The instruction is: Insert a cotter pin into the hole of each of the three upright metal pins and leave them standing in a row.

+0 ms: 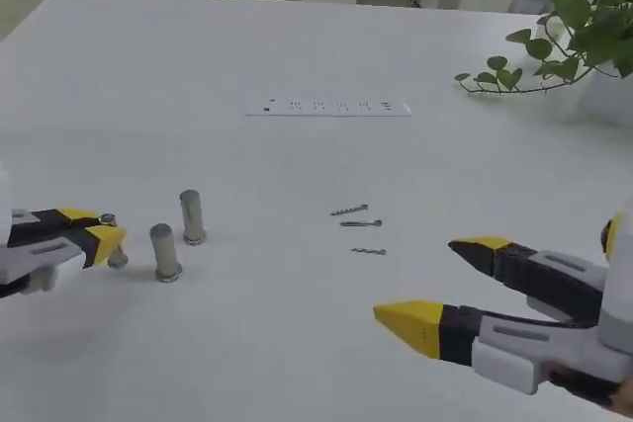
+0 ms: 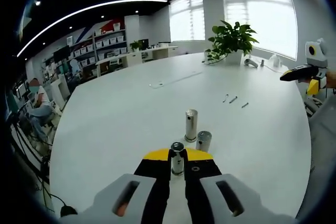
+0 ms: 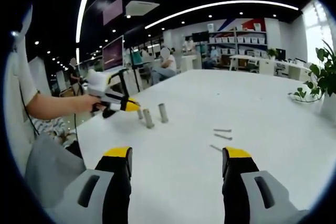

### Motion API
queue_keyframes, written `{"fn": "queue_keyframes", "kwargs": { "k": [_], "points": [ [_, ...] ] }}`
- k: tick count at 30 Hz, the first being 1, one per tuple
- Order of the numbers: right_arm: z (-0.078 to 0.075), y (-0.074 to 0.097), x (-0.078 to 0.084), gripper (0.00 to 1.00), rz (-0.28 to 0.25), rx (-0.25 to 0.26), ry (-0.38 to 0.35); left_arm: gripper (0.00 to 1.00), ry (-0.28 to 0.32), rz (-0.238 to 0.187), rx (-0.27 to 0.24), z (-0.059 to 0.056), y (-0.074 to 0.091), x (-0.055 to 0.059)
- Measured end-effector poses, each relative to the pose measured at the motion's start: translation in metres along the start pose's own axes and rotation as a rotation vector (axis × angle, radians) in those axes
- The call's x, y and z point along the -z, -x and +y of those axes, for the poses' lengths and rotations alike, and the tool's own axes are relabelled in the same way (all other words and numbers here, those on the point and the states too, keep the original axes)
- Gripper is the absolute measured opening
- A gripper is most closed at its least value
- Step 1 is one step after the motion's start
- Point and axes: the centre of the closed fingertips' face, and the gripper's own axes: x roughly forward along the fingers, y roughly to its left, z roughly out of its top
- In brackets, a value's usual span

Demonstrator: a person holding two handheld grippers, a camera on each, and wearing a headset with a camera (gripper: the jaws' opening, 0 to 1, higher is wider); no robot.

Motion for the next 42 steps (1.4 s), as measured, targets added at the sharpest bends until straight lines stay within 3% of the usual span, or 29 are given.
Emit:
{"fn": "queue_keyframes", "kwargs": {
  "k": [8,16,28,42],
  "points": [
    [0.006,0.004,0.002,0.7,0.005,-0.01,-0.002,0.06,0.0,0.001,0.031,-0.024,0.015,0.0],
    [0.008,0.008,0.004,0.69,0.008,-0.021,0.003,0.06,-0.022,-0.004,0.084,-0.051,0.017,-0.003],
    [0.006,0.012,0.006,0.67,0.007,-0.024,0.006,0.07,-0.047,-0.009,0.171,-0.088,0.002,-0.007],
    [0.002,0.011,0.012,0.66,0.022,-0.022,-0.004,0.07,-0.096,-0.008,0.258,-0.113,-0.02,-0.004]
  ]
}}
